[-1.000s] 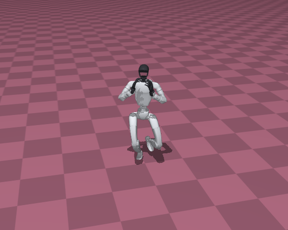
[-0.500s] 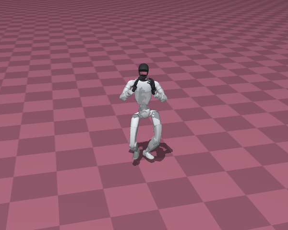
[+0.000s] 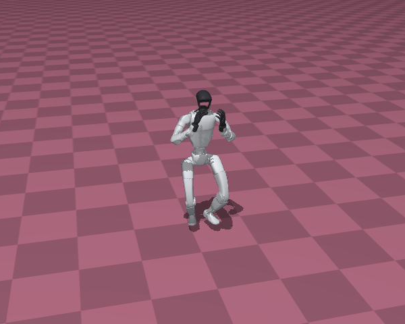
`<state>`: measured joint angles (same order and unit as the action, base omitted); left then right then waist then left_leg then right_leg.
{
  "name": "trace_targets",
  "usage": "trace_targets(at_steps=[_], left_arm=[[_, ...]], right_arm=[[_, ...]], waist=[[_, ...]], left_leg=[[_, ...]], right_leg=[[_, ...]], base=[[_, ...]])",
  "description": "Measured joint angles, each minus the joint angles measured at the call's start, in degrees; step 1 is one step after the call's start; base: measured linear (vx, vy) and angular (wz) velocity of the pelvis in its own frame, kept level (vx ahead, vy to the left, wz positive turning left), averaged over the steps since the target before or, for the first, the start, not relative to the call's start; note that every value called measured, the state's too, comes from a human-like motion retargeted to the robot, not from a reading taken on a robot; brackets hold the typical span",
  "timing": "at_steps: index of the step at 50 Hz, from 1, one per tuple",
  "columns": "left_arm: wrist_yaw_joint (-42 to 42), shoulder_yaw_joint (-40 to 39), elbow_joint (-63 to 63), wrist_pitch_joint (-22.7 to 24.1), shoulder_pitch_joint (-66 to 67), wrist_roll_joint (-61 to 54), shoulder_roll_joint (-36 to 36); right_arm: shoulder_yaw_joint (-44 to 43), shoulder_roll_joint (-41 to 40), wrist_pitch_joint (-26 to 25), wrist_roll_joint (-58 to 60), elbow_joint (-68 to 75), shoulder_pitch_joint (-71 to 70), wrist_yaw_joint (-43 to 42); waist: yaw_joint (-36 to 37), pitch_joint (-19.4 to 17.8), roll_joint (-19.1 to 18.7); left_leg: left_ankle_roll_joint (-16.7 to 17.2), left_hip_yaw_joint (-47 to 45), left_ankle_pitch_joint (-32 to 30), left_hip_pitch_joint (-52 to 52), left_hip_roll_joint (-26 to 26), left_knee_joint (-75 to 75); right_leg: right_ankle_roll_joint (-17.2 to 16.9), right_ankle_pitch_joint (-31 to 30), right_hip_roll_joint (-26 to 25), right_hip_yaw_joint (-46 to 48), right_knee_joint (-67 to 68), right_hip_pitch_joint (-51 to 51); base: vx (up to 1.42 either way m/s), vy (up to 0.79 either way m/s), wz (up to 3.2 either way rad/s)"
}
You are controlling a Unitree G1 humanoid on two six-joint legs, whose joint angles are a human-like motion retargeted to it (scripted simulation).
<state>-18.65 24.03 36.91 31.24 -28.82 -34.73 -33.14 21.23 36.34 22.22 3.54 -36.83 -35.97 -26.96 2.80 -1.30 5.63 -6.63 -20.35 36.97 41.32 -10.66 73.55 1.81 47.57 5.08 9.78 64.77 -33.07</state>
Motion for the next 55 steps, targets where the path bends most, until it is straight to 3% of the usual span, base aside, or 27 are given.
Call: trace_targets(at_steps=[7, 12, 17, 22, 25, 32, 35, 38, 40, 43, 45, 50, 55], left_arm=[[2.94, -2.14, 1.09, 1.73, 3.75, -0.7, -3.09], [1.19, -4.29, 1.51, 3.11, 6.38, 4.01, -4.12], [-2.29, -6.3, 1.79, 4.25, 6.33, 11.07, -6.03], [-5.23, -6.02, 0.85, 5.15, 3.75, 14.82, -8.84], [-6.51, -5.73, -0.22, 6.17, 3.0, 14.19, -10.24], [-7.79, -5.76, -2.01, 7.95, 4.9, 12.56, -10.23], [-7.12, -5.39, -2.4, 7.34, 6.03, 13.54, -8.92], [-5.54, -5.16, -2.43, 6.59, 6.11, 15.16, -7.76], [-4.65, -5.08, -1.89, 6.43, 5.17, 15.82, -6.98], [-3.33, -4.47, -1.1, 6.68, -0.03, 14.19, -6.48], [-1.6, -4.0, -1.67, 7.19, -4.35, 10.8, -6.66], [1.05, -2.52, -5.43, 8.95, -17.6, 3.68, -8.12], [0.31, -1.89, -10.46, 9.77, -31.04, 2.33, -8.56]], right_arm=[[-3.24, -3.03, 0.73, -0.13, -0.43, 2.05, 1.95], [-6.39, -4.36, 1.45, 2.8, -0.83, 4.5, 1.18], [-10.06, -5.27, 1.64, 6.02, -0.65, 5.95, -0.61], [-13.79, -5.35, 2.69, 5.41, -0.33, 8.37, -1.1], [-14.73, -5.96, 3.96, 2.74, -0.04, 9.65, -1.25], [-14.79, -8.9, 5.64, 0.3, -0.72, 11.58, -1.17], [-13.48, -9.62, 5.63, 1.25, -1.41, 10.89, 0.21], [-11.59, -10.62, 4.87, 3.03, -1.74, 8.63, 2.77], [-10.16, -11.45, 4.1, 4.1, -1.98, 6.38, 4.28], [-9.04, -12.4, 2.01, 4.75, -1.53, -0.16, 5.87], [-8.83, -12.42, 1.09, 4.32, -0.95, -5.23, 7.02], [-6.88, -8.54, 0.52, 3.76, 2.06, -19.01, 9.49], [-5.37, -1.68, -1.92, 7.7, 7.29, -32.33, 9.07]], waist=[[-0.99, 1.01, 2.09], [-3.52, -0.02, 4.67], [-7.17, -2.66, 7.11], [-12.74, -3.6, 6.58], [-15.83, -2.57, 4.07], [-18.96, 2.38, 0.34], [-18.93, 2.89, 1.71], [-17.13, 2.81, 2.74], [-15.09, 2.29, 3.61], [-12.23, -0.47, 6.35], [-9.86, -2.92, 7.86], [-5.64, -5.11, 8.79], [-3.91, -5.85, 7.55]], left_leg=[[-2.4, -3.8, 2.24, -6.0, 7.9, -15.02], [-3.96, -6.77, 5.25, -11.71, 12.28, -18.09], [-5.28, -9.58, 7.73, -18.16, 15.55, -19.89], [-4.49, -10.93, 7.85, -22.61, 14.44, -22.65], [-2.75, -10.46, 6.42, -23.91, 12.09, -25.55], [0.75, -5.57, 0.39, -24.26, 7.76, -31.4], [0.95, -3.09, 0.87, -23.23, 5.35, -25.95], [-0.12, 0.29, 4.12, -21.63, 3.5, -19.82], [-1.01, 2.67, 7.89, -20.26, 3.19, -15.25], [-1.17, 8.32, 10.28, -19.0, 5.82, -11.61], [0.04, 11.53, 8.7, -19.22, 6.59, -10.76], [2.59, 12.19, 1.57, -14.62, 3.73, -9.99], [1.65, 6.6, -0.26, -8.09, 0.59, -5.2]], right_leg=[[-4.08, -0.78, 2.98, -5.06, -2.55, 1.02], [-9.0, -1.14, 6.7, -9.8, 4.8, 0.98], [-15.17, -7.69, 9.97, -13.67, 16.06, -1.56], [-16.49, -11.34, 11.12, -17.25, 14.84, -7.52], [-16.81, -14.45, 7.52, -20.63, 6.12, -10.15], [-16.81, -28.76, -6.53, -32.76, -10.5, -7.98], [-16.81, -28.82, -10.35, -35.76, -7.35, -6.58], [-16.81, -23.79, -11.96, -36.83, -4.15, -5.2], [-16.81, -17.62, -11.04, -36.26, -0.84, -5.03], [-12.3, -7.12, -5.81, -30.3, 4.15, -3.61], [-9.53, -3.64, -3.1, -26.02, 5.18, -1.13], [-4.69, -3.95, 1.06, -15.88, 1.58, 2.45], [-1.97, -4.89, 3.07, -7.55, -0.64, 1.37]], base=[[0.19, 0.16, -0.23], [0.14, 0.13, -0.29], [0.07, 0.09, -0.43], [0.09, 0.06, -0.35], [0.18, 0.04, -0.21], [0.22, -0.13, 0.08], [0.15, -0.28, 0.38], [0.13, -0.23, 0.59], [0.08, -0.26, 0.97], [0.09, -0.42, 1.77], [0.08, -0.49, 1.91], [-0.02, -0.44, 2.02], [-0.1, -0.26, 1.84]])
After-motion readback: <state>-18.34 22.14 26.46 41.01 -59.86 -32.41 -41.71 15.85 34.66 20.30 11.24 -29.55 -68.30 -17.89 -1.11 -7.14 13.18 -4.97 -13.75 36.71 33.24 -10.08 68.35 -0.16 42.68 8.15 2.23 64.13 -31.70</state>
